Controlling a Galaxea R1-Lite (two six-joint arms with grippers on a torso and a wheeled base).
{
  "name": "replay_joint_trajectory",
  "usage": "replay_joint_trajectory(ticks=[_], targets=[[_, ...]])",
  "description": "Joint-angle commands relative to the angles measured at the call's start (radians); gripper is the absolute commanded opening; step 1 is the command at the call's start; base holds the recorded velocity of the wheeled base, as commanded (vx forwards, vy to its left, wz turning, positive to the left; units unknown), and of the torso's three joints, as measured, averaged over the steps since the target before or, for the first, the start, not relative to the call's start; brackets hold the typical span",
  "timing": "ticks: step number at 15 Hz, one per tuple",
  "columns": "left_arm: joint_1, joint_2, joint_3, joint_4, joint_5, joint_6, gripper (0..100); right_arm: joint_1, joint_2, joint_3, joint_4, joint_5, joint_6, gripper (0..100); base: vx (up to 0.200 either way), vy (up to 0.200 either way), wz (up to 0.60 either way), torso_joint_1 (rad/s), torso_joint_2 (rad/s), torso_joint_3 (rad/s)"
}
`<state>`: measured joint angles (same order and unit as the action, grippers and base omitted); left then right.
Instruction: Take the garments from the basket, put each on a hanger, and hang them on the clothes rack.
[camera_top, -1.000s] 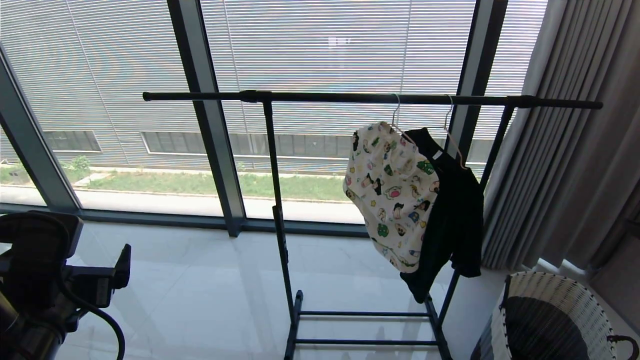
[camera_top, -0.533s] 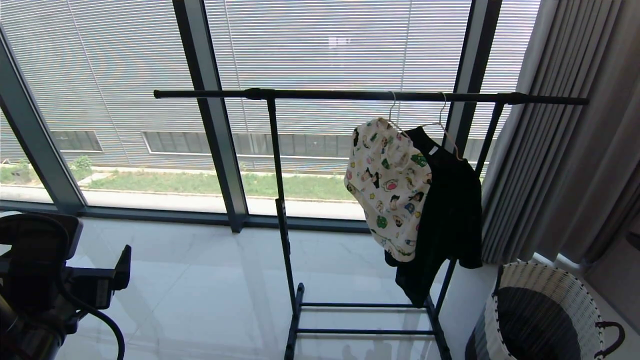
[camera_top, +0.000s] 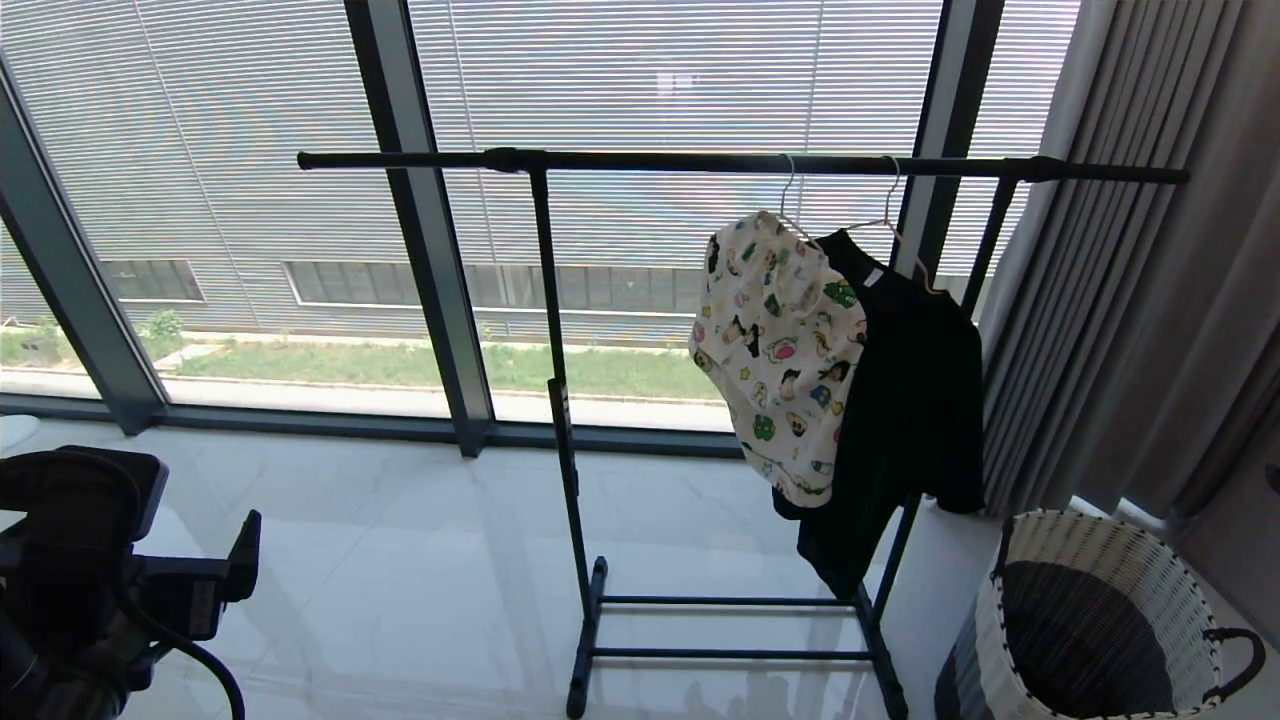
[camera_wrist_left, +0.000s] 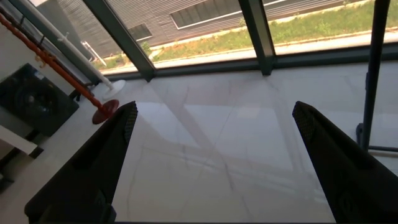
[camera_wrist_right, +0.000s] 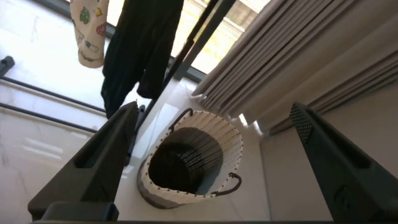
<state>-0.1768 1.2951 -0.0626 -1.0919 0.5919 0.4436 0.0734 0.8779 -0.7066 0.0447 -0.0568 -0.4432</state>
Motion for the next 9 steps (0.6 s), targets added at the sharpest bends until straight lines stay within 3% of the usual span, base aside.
replay_joint_trajectory(ticks=[1, 5, 7, 9], targets=[[0.000, -0.028, 0.026, 0.000, 0.002, -0.002, 100, 0.000, -0.013, 0.022, 0.000, -0.003, 0.001, 100, 0.000, 0.000, 0.00, -0.212, 0.49, 0.281], [0.043, -0.114, 0.063, 0.009, 0.014, -0.074, 100, -0.001, -0.100, 0.108, 0.000, -0.041, 0.006, 100, 0.000, 0.000, 0.00, -0.210, 0.50, 0.287], [0.143, -0.149, 0.063, 0.009, 0.069, -0.111, 100, -0.026, -0.177, 0.182, 0.001, -0.043, 0.006, 100, 0.000, 0.000, 0.00, -0.202, 0.49, 0.281], [0.157, -0.195, 0.063, 0.023, 0.074, -0.146, 100, -0.057, -0.235, 0.230, 0.003, -0.041, 0.006, 100, 0.000, 0.000, 0.00, -0.185, 0.48, 0.295]])
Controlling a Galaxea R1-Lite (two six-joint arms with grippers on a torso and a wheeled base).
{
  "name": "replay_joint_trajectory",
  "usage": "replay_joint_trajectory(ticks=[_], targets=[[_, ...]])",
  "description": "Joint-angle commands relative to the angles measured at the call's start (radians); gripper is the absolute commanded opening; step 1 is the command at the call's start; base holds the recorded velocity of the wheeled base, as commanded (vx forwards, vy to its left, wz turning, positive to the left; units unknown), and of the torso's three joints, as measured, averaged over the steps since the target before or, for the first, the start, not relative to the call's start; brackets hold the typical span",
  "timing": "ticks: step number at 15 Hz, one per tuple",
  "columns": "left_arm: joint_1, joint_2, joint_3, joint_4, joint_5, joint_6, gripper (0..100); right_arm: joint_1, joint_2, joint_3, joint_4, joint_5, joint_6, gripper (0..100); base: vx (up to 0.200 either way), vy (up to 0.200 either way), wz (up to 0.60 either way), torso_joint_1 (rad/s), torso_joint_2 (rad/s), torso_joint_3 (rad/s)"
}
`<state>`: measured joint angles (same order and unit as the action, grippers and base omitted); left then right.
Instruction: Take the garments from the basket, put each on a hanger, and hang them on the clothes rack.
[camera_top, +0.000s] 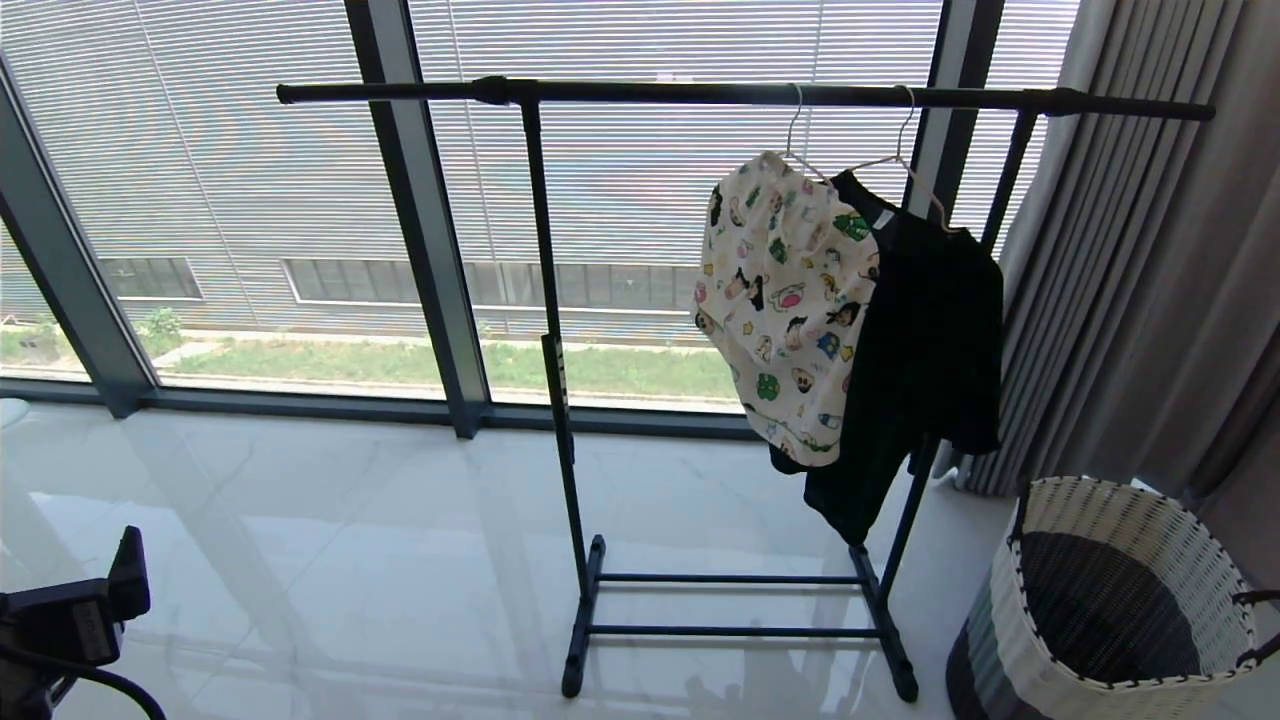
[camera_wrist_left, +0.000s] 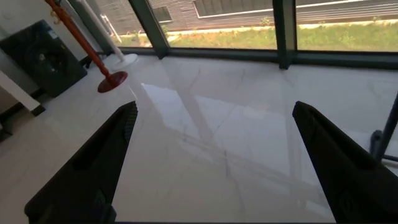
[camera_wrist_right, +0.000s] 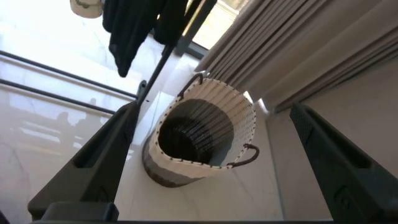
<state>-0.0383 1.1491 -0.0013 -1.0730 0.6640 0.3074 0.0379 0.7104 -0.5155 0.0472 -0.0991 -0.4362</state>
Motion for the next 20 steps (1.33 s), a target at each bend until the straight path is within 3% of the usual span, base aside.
replay_joint_trajectory(ticks=[1, 3, 6, 8, 10, 14, 16, 18, 20], targets=[[0.018, -0.085, 0.001, 0.033, 0.002, -0.011, 100, -0.033, -0.097, 0.065, 0.002, 0.001, -0.001, 100, 0.000, 0.000, 0.00, -0.178, 0.48, 0.281], [0.018, -0.218, 0.001, 0.188, 0.002, -0.016, 100, -0.046, -0.163, 0.123, 0.011, -0.001, -0.003, 100, 0.000, 0.000, 0.00, -0.178, 0.48, 0.298], [0.017, -0.555, 0.001, 0.507, -0.001, -0.004, 100, -0.047, -0.261, 0.180, 0.048, -0.007, -0.004, 100, 0.000, 0.000, 0.00, -0.152, 0.45, 0.299], [0.017, -0.746, 0.001, 0.660, -0.003, 0.009, 100, -0.047, -0.296, 0.195, 0.068, -0.017, -0.003, 100, 0.000, 0.000, 0.00, -0.139, 0.45, 0.312], [0.017, -0.844, 0.001, 0.720, -0.003, 0.027, 100, -0.049, -0.330, 0.230, 0.066, -0.017, 0.001, 100, 0.000, 0.000, 0.00, -0.110, 0.42, 0.317], [0.038, -1.149, 0.001, 0.917, -0.007, 0.111, 100, -0.052, -0.598, 0.350, 0.062, -0.045, 0.030, 100, 0.000, 0.000, 0.00, -0.029, 0.11, 0.066], [0.041, -1.149, 0.001, 0.923, -0.007, 0.084, 100, -0.041, -0.710, 0.431, 0.031, -0.073, 0.066, 100, 0.000, 0.000, 0.00, 0.000, 0.00, 0.000], [0.041, -1.149, 0.001, 0.941, -0.007, 0.085, 100, -0.041, -0.710, 0.516, -0.158, -0.146, 0.048, 100, 0.000, 0.000, 0.00, 0.000, 0.00, 0.000], [0.041, -1.149, 0.001, 1.010, -0.007, 0.090, 100, -0.041, -0.710, 0.516, -0.173, -0.179, 0.050, 100, 0.000, 0.000, 0.00, 0.000, 0.00, 0.000]])
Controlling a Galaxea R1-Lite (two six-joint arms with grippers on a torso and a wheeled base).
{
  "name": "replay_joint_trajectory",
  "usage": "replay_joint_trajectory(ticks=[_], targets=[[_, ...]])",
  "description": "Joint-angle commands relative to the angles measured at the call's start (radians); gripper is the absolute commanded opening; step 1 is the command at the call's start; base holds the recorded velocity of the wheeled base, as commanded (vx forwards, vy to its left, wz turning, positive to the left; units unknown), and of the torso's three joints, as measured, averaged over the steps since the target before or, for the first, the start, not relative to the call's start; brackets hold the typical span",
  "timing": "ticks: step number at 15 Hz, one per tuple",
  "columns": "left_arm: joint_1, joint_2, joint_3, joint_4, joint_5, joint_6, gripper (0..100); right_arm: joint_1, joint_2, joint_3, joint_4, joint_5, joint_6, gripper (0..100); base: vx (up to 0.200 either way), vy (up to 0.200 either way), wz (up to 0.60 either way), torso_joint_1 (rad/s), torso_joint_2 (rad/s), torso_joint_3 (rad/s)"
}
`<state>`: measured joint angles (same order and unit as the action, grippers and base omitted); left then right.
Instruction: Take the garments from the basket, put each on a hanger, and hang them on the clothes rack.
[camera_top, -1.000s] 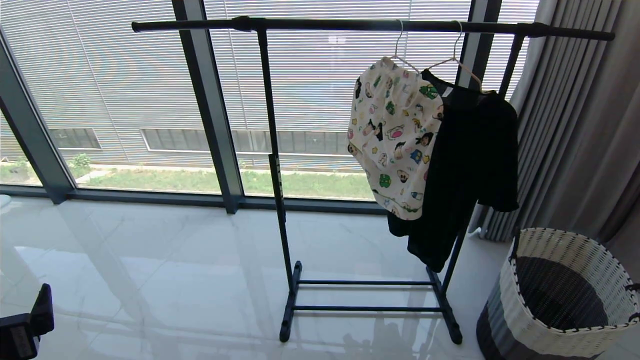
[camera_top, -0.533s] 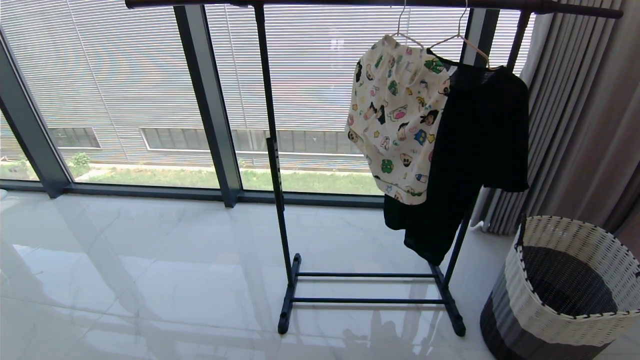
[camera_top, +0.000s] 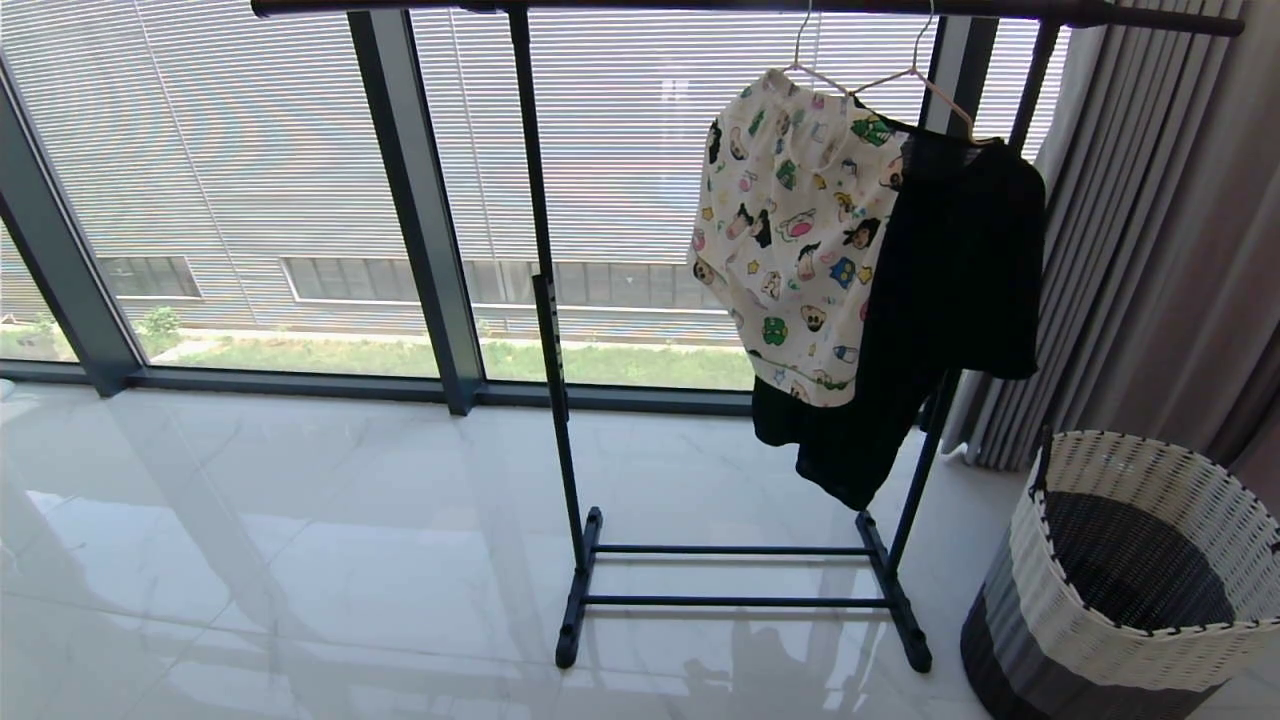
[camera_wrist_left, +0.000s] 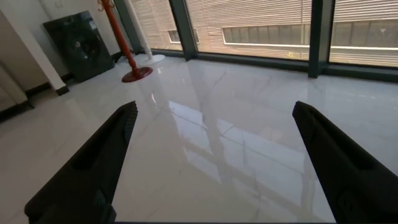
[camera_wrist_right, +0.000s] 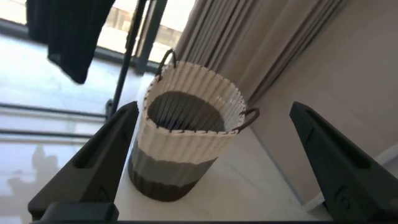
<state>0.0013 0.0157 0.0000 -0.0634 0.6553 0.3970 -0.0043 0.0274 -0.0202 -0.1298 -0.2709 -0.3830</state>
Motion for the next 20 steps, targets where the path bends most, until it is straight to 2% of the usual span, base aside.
replay_joint_trajectory(ticks=[1, 2, 3, 4, 5, 6, 7, 8, 9, 10, 11, 12, 13, 15, 16, 17, 18, 20], targets=[[0.002, -0.016, 0.000, 0.002, -0.002, 0.002, 100, 0.001, -0.027, 0.020, 0.004, -0.007, 0.004, 100, 0.000, 0.000, 0.00, 0.000, 0.00, 0.000], [0.002, -0.016, 0.000, -0.010, -0.031, -0.003, 100, 0.001, -0.027, 0.020, 0.004, -0.007, 0.026, 100, 0.000, 0.000, 0.00, 0.000, 0.00, 0.000], [0.002, -0.016, 0.000, -0.099, -0.109, -0.009, 100, 0.001, -0.027, 0.020, 0.004, -0.005, 0.021, 100, 0.000, 0.000, 0.00, 0.000, 0.00, 0.000], [0.000, -0.016, 0.000, -0.240, -0.226, -0.026, 100, 0.001, -0.027, 0.020, -0.042, -0.005, 0.019, 100, 0.000, 0.000, 0.00, 0.000, 0.00, 0.000], [0.002, -0.016, 0.000, -0.306, -0.301, -0.053, 100, 0.001, -0.027, 0.020, -0.077, -0.002, 0.019, 100, 0.000, 0.000, 0.00, 0.000, 0.00, 0.000], [0.000, -0.016, 0.000, -0.306, -0.310, -0.073, 100, 0.001, -0.027, 0.020, -0.071, 0.012, 0.021, 100, 0.000, 0.000, 0.00, 0.000, 0.00, 0.000], [0.000, -0.016, 0.000, -0.234, -0.322, -0.127, 100, 0.001, -0.027, 0.020, -0.045, 0.059, 0.026, 100, 0.000, 0.000, 0.00, 0.000, 0.00, 0.000], [0.000, -0.016, 0.000, -0.134, -0.358, -0.172, 100, 0.001, -0.027, 0.020, -0.027, 0.167, 0.035, 100, 0.000, 0.000, 0.00, 0.000, 0.00, 0.000], [0.000, -0.016, 0.000, -0.075, -0.416, -0.207, 100, 0.001, -0.027, 0.020, 0.009, 0.315, 0.036, 100, 0.000, 0.000, 0.00, 0.000, 0.00, 0.000], [0.000, -0.016, 0.000, -0.069, -0.494, -0.228, 100, 0.001, -0.027, 0.020, 0.029, 0.461, 0.064, 100, 0.000, 0.000, 0.00, 0.000, 0.00, 0.000], [0.000, -0.016, 0.000, -0.076, -0.520, -0.228, 100, 0.001, -0.027, 0.020, 0.030, 0.509, 0.095, 100, 0.000, 0.000, 0.00, 0.000, 0.00, 0.000], [0.002, -0.016, 0.000, -0.124, -0.520, -0.228, 100, 0.001, -0.027, 0.020, 0.030, 0.513, 0.124, 100, 0.000, 0.000, 0.00, 0.000, 0.00, 0.000], [0.002, -0.016, 0.000, -0.171, -0.517, -0.230, 100, 0.001, -0.027, 0.020, 0.030, 0.460, 0.167, 100, 0.000, 0.000, 0.00, 0.000, 0.00, 0.000], [0.000, -0.016, 0.000, -0.242, -0.494, -0.228, 100, 0.001, -0.027, 0.020, 0.035, 0.222, 0.202, 100, 0.000, 0.000, 0.00, 0.000, 0.00, 0.000], [0.000, -0.016, 0.000, -0.251, -0.477, -0.228, 100, 0.001, -0.027, 0.020, 0.048, 0.191, 0.292, 100, 0.000, 0.000, 0.00, 0.000, 0.00, 0.000], [0.002, -0.016, 0.000, -0.251, -0.468, -0.228, 100, 0.001, -0.027, 0.020, 0.082, 0.193, 0.389, 100, 0.000, 0.000, 0.00, 0.000, 0.00, 0.000], [0.000, -0.016, 0.000, -0.251, -0.468, -0.230, 100, 0.001, -0.027, 0.020, 0.096, 0.193, 0.435, 100, 0.000, 0.000, 0.00, 0.000, 0.00, 0.000], [0.002, -0.016, 0.000, -0.273, -0.468, -0.230, 100, 0.001, -0.027, 0.020, 0.104, 0.216, 0.388, 100, 0.000, 0.000, 0.00, 0.000, 0.00, 0.000]])
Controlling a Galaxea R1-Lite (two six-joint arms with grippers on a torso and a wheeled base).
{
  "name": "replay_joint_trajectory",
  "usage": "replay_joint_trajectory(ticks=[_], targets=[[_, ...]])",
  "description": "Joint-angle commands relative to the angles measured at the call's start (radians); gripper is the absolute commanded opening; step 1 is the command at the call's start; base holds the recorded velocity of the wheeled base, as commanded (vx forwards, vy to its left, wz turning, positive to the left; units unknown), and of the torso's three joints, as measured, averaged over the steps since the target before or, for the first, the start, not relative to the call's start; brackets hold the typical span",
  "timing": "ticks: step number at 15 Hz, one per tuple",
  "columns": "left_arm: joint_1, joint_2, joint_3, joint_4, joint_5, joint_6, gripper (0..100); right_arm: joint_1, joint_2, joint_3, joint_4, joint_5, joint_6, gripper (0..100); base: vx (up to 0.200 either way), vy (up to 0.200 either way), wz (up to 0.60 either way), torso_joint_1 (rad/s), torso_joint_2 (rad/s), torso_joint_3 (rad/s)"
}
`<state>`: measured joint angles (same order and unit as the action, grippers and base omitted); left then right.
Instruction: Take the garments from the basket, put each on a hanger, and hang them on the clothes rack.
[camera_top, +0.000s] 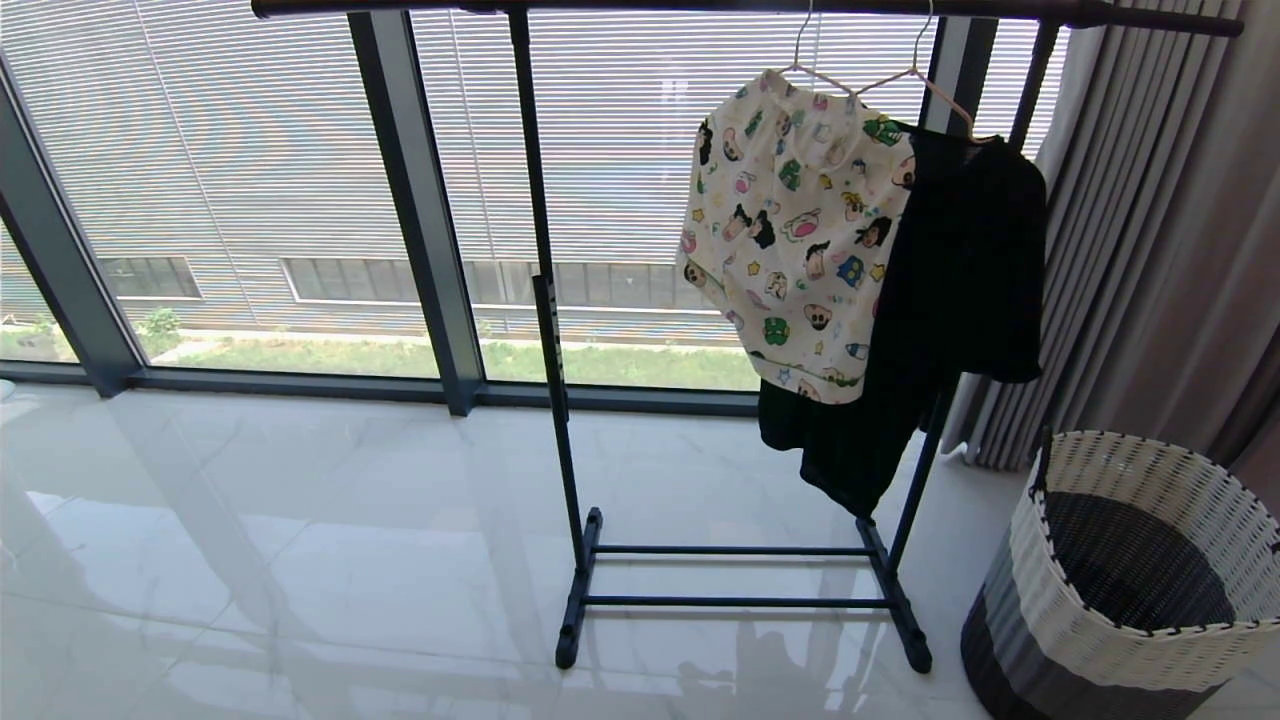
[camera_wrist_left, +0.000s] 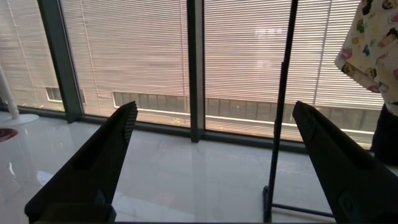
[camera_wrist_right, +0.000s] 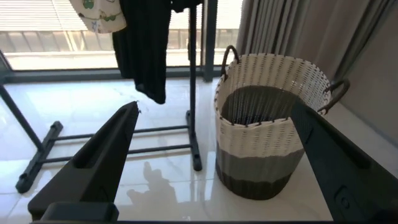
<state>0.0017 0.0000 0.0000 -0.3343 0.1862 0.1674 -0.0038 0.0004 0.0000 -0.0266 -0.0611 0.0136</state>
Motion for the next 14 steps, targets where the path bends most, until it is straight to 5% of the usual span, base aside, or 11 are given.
replay_joint_trajectory(ticks=[1, 3, 6, 11, 14], targets=[[0.001, 0.000, 0.000, -0.022, 0.004, 0.001, 100, 0.001, 0.000, 0.000, 0.010, 0.063, -0.050, 100, 0.000, 0.000, 0.00, 0.000, 0.00, 0.000], [0.000, 0.000, 0.000, -0.029, 0.007, 0.000, 100, 0.002, 0.000, 0.000, 0.014, 0.101, -0.093, 100, 0.000, 0.000, 0.00, 0.000, 0.00, 0.000], [0.000, 0.000, 0.000, 0.003, 0.006, 0.000, 100, 0.002, 0.000, 0.000, 0.016, 0.086, -0.023, 100, 0.000, 0.000, 0.00, 0.000, 0.00, 0.000], [0.000, 0.000, 0.000, 0.208, 0.006, -0.072, 100, 0.002, 0.000, 0.000, 0.016, 0.084, -0.009, 100, 0.000, 0.000, 0.00, 0.000, 0.00, 0.000], [0.000, 0.000, 0.000, 0.208, 0.006, -0.077, 100, 0.002, 0.000, 0.000, 0.016, 0.084, -0.009, 100, 0.000, 0.000, 0.00, 0.000, 0.00, 0.000]])
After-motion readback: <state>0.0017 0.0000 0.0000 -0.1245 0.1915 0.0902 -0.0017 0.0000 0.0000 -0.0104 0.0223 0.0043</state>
